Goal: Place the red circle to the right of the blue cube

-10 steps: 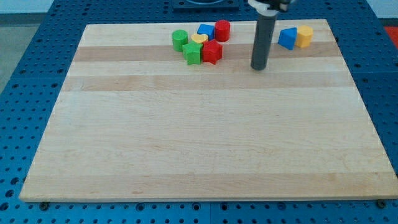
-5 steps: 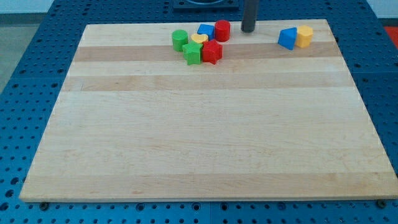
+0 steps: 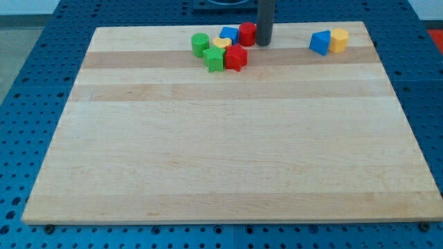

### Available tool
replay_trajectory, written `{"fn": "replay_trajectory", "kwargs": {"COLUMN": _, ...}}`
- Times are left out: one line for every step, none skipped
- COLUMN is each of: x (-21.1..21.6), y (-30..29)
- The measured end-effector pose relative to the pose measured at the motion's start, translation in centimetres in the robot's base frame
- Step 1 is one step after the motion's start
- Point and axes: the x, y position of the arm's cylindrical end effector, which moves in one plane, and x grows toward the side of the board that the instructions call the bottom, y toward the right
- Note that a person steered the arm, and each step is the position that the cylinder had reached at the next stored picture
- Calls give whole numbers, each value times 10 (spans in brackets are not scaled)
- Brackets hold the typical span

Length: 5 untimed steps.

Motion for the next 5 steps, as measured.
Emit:
{"fn": "replay_trajectory", "kwargs": {"x": 7, "y": 2}}
{"fn": "replay_trajectory", "kwargs": {"x": -27, "y": 23}}
{"fn": "replay_trajectory", "kwargs": {"x": -48, "y": 14}}
{"fn": "replay_trajectory", "kwargs": {"x": -48, "y": -9}}
{"fn": "replay_trajectory", "kwargs": {"x": -48, "y": -30}}
